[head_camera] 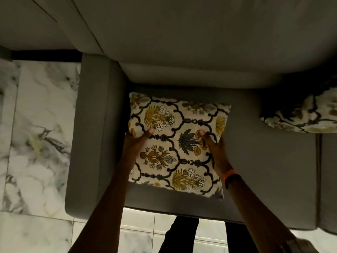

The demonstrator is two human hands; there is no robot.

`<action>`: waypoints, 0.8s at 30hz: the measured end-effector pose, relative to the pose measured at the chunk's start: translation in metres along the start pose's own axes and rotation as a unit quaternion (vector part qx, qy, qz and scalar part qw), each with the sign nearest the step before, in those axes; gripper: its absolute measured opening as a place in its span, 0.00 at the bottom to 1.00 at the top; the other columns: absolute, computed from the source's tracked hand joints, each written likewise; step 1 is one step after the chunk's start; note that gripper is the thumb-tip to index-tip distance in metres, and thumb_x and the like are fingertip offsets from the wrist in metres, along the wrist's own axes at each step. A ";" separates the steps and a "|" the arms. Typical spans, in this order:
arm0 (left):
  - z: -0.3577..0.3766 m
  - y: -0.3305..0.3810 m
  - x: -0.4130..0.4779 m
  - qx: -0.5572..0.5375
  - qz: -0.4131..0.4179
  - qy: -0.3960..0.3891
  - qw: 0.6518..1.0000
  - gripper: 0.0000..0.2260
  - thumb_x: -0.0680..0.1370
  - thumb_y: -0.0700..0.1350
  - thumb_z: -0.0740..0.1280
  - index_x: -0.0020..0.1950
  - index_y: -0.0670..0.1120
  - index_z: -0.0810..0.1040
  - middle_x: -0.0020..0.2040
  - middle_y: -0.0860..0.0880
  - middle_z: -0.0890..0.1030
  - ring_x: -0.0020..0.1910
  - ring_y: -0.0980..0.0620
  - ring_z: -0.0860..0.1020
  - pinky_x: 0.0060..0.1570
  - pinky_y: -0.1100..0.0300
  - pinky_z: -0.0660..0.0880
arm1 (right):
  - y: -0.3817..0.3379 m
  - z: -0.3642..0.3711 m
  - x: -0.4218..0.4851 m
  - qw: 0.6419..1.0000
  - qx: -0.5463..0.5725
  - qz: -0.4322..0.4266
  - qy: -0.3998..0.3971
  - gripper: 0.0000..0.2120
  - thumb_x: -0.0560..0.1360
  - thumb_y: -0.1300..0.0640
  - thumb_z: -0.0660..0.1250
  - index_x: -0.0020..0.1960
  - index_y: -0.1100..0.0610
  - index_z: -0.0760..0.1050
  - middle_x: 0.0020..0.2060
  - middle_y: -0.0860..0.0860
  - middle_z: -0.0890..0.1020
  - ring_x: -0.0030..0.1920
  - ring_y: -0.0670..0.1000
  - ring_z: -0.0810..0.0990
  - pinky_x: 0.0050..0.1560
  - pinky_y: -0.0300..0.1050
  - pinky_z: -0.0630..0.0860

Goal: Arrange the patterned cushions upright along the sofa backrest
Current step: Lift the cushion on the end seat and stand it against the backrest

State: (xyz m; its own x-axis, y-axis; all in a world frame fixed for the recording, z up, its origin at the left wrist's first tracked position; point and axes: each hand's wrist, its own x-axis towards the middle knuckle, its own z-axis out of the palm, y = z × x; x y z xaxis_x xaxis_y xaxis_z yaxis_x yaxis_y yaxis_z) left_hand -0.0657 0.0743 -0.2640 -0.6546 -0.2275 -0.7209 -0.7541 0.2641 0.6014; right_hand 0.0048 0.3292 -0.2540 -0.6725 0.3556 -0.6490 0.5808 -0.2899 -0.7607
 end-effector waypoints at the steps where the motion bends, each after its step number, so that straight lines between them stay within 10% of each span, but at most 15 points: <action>1: -0.003 0.008 -0.005 -0.029 0.059 0.012 0.998 0.58 0.53 0.69 0.79 0.76 0.47 0.64 0.72 0.44 0.73 0.70 0.43 0.74 0.65 0.46 0.75 | -0.008 0.000 -0.002 0.999 -0.014 -0.045 0.006 0.24 0.77 0.54 0.75 0.71 0.51 0.74 0.65 0.44 0.82 0.70 0.50 0.79 0.69 0.51 0.77; 7: -0.019 0.070 0.005 -0.106 0.292 0.019 0.950 0.57 0.60 0.65 0.79 0.77 0.37 0.58 0.76 0.41 0.66 0.73 0.45 0.69 0.73 0.50 0.69 | -0.078 0.003 0.015 0.989 -0.055 -0.131 -0.044 0.43 0.68 0.47 0.81 0.71 0.69 0.68 0.54 0.60 0.84 0.49 0.47 0.87 0.46 0.41 0.84; 10: -0.015 0.080 0.028 -0.063 0.222 -0.041 0.972 0.58 0.59 0.63 0.79 0.79 0.43 0.53 0.79 0.44 0.62 0.76 0.48 0.65 0.77 0.47 0.64 | -0.087 0.011 0.052 0.984 -0.108 -0.125 -0.063 0.46 0.62 0.49 0.84 0.71 0.71 0.71 0.63 0.66 0.82 0.60 0.60 0.84 0.59 0.57 0.84; 14: -0.013 0.071 0.041 -0.057 0.172 -0.076 0.981 0.56 0.61 0.66 0.79 0.80 0.48 0.55 0.79 0.47 0.64 0.76 0.49 0.66 0.76 0.44 0.64 | -0.084 0.012 0.073 0.982 -0.125 -0.113 -0.081 0.32 0.70 0.73 0.76 0.72 0.72 0.69 0.69 0.61 0.77 0.68 0.58 0.78 0.61 0.41 0.82; 19: -0.006 0.061 0.033 -0.094 0.133 -0.005 0.987 0.56 0.59 0.68 0.78 0.80 0.54 0.55 0.77 0.50 0.69 0.73 0.49 0.71 0.72 0.41 0.68 | -0.065 0.008 0.065 0.981 -0.092 -0.142 -0.091 0.43 0.67 0.51 0.82 0.74 0.67 0.69 0.69 0.64 0.79 0.71 0.64 0.78 0.66 0.69 0.76; 24: 0.050 0.064 -0.008 -0.137 0.077 0.085 0.984 0.37 0.79 0.56 0.67 0.80 0.52 0.47 0.78 0.46 0.64 0.69 0.47 0.73 0.56 0.47 0.76 | -0.050 -0.004 0.079 0.980 -0.110 -0.144 -0.081 0.52 0.64 0.39 0.82 0.79 0.58 0.64 0.73 0.56 0.76 0.74 0.55 0.75 0.72 0.60 0.74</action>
State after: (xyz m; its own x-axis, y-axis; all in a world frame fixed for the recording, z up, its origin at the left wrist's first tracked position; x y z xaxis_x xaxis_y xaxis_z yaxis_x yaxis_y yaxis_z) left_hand -0.1061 0.1403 -0.2372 -0.7436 -0.3644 -0.5606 -0.6170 0.0507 0.7853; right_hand -0.0753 0.3755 -0.2666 -0.8766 0.2443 -0.4146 0.4290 0.0064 -0.9033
